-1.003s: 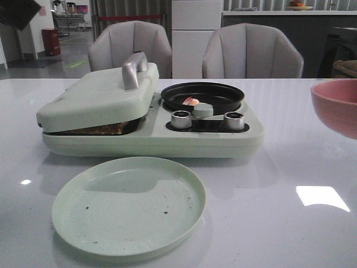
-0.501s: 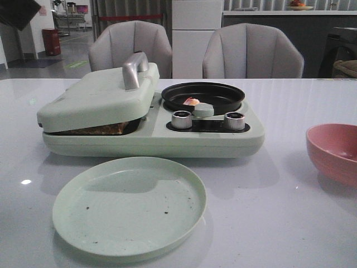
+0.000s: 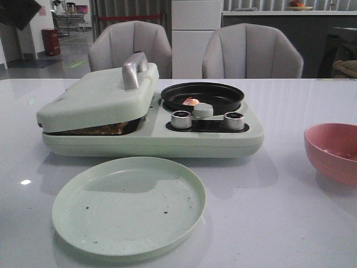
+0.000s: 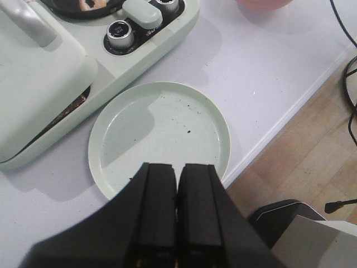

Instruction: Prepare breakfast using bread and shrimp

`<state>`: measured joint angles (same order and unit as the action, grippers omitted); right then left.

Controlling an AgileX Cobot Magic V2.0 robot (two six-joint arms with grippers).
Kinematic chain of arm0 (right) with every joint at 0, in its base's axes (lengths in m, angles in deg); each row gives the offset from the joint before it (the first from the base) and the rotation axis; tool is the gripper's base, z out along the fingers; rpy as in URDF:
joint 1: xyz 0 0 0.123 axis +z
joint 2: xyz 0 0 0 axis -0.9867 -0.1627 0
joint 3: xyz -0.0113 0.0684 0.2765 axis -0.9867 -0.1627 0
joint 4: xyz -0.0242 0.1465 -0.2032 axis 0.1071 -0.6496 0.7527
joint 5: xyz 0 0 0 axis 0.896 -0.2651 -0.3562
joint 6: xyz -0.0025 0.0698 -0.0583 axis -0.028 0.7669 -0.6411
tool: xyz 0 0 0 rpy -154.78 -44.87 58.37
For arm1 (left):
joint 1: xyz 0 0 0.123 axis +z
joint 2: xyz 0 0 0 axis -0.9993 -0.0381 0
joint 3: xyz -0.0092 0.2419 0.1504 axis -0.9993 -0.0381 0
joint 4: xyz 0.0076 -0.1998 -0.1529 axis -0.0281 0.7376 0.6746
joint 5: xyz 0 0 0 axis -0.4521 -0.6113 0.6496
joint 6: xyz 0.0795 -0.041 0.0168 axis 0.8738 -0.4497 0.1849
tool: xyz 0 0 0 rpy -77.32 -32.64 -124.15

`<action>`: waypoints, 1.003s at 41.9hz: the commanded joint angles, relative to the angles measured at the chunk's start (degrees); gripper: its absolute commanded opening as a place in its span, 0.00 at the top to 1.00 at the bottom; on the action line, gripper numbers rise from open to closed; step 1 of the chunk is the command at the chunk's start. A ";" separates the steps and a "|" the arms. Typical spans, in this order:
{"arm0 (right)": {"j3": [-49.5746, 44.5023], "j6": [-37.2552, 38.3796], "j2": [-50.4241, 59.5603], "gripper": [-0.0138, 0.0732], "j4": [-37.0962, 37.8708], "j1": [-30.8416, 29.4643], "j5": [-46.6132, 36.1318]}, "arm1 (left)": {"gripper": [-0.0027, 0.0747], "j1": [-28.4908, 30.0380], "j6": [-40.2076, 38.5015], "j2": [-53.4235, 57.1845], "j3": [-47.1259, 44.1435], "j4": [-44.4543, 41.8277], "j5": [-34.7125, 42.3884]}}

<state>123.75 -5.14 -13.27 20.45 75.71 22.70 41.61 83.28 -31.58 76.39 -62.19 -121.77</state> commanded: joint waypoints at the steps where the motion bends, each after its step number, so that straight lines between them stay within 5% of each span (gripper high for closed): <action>1: 1.35 -1.63 7.42 0.29 1.04 4.00 -0.35 | 0.82 -0.40 -0.44 0.35 1.47 0.00 3.95; 13: 0.70 -1.35 20.86 0.29 2.66 7.77 10.41 | 0.82 -0.40 -0.44 0.35 1.47 0.00 3.95; 42: -18.73 3.73 54.19 0.29 5.71 7.77 19.37 | 0.82 -0.40 -0.44 0.35 1.47 0.00 5.72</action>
<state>104.50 -1.61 39.33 26.05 83.41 45.20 41.61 83.28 -31.58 76.39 -62.19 -121.24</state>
